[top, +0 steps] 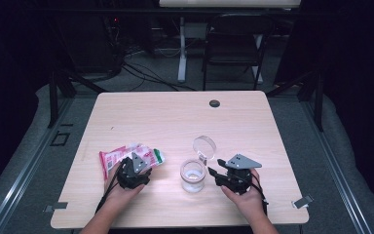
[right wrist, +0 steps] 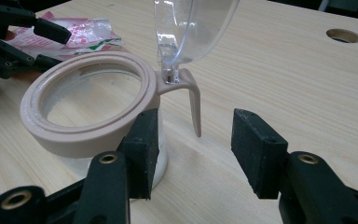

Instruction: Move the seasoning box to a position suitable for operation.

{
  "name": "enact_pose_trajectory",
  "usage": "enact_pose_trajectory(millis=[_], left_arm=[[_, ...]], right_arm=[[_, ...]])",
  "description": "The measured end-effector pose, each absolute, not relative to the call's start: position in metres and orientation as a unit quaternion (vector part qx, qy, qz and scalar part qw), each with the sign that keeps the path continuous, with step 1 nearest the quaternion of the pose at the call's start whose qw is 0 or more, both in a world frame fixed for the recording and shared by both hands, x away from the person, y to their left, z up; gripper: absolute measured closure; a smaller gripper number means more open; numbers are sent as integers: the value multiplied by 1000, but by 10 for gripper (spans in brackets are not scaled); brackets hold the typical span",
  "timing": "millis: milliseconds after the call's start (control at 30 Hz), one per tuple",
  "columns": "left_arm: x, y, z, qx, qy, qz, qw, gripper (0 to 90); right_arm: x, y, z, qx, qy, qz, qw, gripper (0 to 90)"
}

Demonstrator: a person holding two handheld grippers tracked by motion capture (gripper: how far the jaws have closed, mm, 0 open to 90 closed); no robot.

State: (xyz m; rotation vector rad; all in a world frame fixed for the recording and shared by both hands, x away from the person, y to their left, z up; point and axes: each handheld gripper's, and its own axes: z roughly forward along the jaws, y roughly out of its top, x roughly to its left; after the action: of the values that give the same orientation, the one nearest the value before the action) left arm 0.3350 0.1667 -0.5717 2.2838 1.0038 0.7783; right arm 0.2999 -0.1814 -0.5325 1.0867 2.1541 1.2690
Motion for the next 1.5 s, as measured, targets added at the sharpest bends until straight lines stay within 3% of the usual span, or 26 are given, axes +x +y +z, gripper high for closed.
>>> enact_pose_trajectory(millis=[200, 333, 500, 767, 933, 1500], left_arm=[[343, 169, -577, 839, 381, 288, 260, 405], [343, 167, -578, 839, 378, 299, 253, 502], [343, 165, -574, 834, 385, 304, 254, 685], [349, 176, -563, 808, 435, 284, 278, 898], [350, 189, -556, 785, 468, 257, 313, 900], [330, 219, -525, 754, 479, 267, 363, 900]], right_arm=[[297, -184, -533, 389, 773, 455, 210, 508], [296, -186, -534, 394, 769, 455, 214, 506], [294, -190, -534, 397, 768, 454, 217, 506], [290, -195, -535, 405, 764, 452, 220, 506], [290, -196, -535, 406, 762, 453, 222, 506], [297, -191, -532, 401, 759, 465, 218, 507]])
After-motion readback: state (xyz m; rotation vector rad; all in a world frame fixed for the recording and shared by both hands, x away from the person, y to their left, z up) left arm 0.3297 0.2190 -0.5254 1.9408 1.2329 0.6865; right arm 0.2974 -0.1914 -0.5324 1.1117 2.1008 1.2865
